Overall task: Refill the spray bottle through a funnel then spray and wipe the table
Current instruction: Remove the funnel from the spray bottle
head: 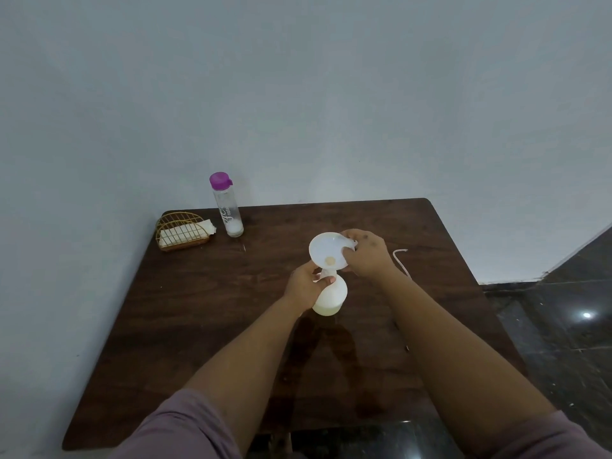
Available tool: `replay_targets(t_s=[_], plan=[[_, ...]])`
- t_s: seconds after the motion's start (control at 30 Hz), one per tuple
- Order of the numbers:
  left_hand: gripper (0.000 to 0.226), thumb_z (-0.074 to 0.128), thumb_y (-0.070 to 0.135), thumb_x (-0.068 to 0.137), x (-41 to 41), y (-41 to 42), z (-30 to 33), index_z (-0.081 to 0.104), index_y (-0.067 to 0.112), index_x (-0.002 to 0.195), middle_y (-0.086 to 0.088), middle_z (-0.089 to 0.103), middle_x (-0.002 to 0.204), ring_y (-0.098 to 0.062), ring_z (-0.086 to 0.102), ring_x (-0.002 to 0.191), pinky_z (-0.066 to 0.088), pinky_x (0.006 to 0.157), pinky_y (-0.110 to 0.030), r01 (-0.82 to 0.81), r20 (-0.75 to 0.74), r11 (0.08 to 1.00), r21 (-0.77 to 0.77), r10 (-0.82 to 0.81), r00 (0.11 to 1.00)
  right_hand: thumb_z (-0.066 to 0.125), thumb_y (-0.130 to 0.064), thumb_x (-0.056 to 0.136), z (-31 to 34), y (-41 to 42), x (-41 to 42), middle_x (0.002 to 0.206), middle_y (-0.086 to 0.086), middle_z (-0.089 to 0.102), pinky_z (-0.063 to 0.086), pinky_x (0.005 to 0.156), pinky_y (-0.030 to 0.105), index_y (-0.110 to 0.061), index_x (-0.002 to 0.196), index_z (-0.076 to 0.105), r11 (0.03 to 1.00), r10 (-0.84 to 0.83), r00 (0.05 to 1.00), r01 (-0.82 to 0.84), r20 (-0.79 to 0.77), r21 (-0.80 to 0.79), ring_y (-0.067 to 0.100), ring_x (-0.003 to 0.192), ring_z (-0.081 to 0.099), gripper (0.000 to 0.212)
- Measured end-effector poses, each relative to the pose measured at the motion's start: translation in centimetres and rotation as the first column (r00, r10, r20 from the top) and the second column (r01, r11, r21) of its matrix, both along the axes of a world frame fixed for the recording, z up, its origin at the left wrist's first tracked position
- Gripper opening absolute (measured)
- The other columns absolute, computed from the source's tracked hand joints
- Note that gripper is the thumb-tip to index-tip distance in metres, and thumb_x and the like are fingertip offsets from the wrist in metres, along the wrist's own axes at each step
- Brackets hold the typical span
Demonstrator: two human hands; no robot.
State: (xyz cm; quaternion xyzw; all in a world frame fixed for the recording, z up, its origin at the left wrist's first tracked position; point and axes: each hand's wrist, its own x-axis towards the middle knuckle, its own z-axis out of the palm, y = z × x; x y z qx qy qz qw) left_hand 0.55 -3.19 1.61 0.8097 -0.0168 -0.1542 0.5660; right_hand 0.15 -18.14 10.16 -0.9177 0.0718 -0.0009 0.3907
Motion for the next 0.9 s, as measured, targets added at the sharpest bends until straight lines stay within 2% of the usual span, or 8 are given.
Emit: replay_targets(t_s=[0.13,0.23,0.33,0.47,0.57,0.67,0.8,0.9], plan=[[0.045,0.069,0.021,0.089,0.34,0.15,-0.26,0.056,0.019,0.132,0.000,0.059,0.133,-0.021,0.055,0.118,0.049,0.100,-0.044,0.037,0.007,0.998,0.043,-0.038,0.999,0.056,-0.014,0.091,0.38,-0.24,0.30,0.132,0.006,0.055,0.041,0.063,0.010,-0.016,0.128,0.057,0.999,-0.050,0.999,0.050,0.004,0.004,0.016,0.104,0.052,0.037],[0.036,0.068,0.023,0.089,0.58,0.17,-0.27,0.060,0.025,0.125,0.001,0.060,0.129,-0.022,0.056,0.115,0.050,0.098,-0.046,0.051,0.008,0.996,0.069,-0.051,0.999,0.059,-0.012,0.089,0.70,-0.47,0.66,0.132,0.006,0.052,0.043,0.050,0.008,-0.016,0.127,0.057,0.990,-0.103,0.995,0.103,-0.010,0.099,0.015,0.099,0.053,0.038],[0.038,0.067,0.024,0.090,0.74,0.19,-0.26,0.059,0.025,0.127,0.000,0.059,0.131,-0.022,0.055,0.116,0.050,0.099,-0.046,0.062,0.005,0.994,0.089,-0.063,0.998,0.061,-0.010,0.088,0.58,-0.61,0.63,0.131,0.009,0.053,0.052,0.054,0.013,-0.016,0.126,0.058,0.977,-0.117,0.992,0.124,-0.054,0.176,0.023,0.098,0.062,0.039],[0.048,0.068,0.026,0.089,0.74,0.04,-0.64,0.054,0.023,0.134,0.001,0.057,0.136,-0.022,0.056,0.119,0.050,0.100,-0.047,0.055,-0.004,0.994,0.089,-0.055,0.998,0.057,-0.012,0.090,-0.04,-0.24,0.11,0.131,0.007,0.055,0.045,0.063,0.009,-0.015,0.129,0.056,0.995,-0.101,0.995,0.101,-0.009,0.016,0.016,0.101,0.053,0.039],[0.045,0.069,0.027,0.089,0.92,0.11,-0.66,0.056,0.023,0.131,0.003,0.058,0.134,-0.021,0.056,0.118,0.051,0.099,-0.047,0.055,0.005,0.993,0.105,-0.056,0.998,0.057,-0.011,0.090,0.38,0.16,0.26,0.131,0.008,0.055,0.055,0.073,0.022,-0.015,0.126,0.058,0.989,-0.138,0.989,0.135,0.052,0.065,0.019,0.105,0.054,0.037],[0.044,0.069,0.027,0.088,0.95,0.12,-0.69,0.057,0.024,0.130,0.002,0.059,0.133,-0.022,0.056,0.118,0.051,0.099,-0.046,0.053,0.002,0.994,0.097,-0.053,0.999,0.056,-0.008,0.089,0.50,0.09,0.53,0.130,0.009,0.056,0.042,0.055,0.006,-0.013,0.126,0.058,0.992,-0.117,0.993,0.117,0.011,0.055,0.016,0.100,0.053,0.037],[0.036,0.067,0.025,0.089,1.05,0.15,-0.47,0.060,0.028,0.124,0.003,0.059,0.130,-0.021,0.055,0.115,0.050,0.098,-0.047,0.061,0.000,0.993,0.100,-0.061,0.998,0.061,-0.006,0.087,0.45,-0.15,0.55,0.133,0.009,0.051,0.050,0.047,0.012,-0.014,0.125,0.059,0.969,-0.168,0.984,0.175,-0.055,0.173,0.023,0.095,0.062,0.039],[0.042,0.068,0.025,0.089,0.96,0.23,-0.49,0.056,0.023,0.129,0.001,0.058,0.133,-0.022,0.056,0.117,0.050,0.099,-0.046,0.059,0.009,0.993,0.107,-0.060,0.998,0.059,-0.008,0.088,0.17,-0.20,0.40,0.133,0.008,0.051,0.043,0.043,0.010,-0.015,0.127,0.058,0.975,-0.165,0.983,0.176,-0.085,0.138,0.023,0.100,0.059,0.040]])
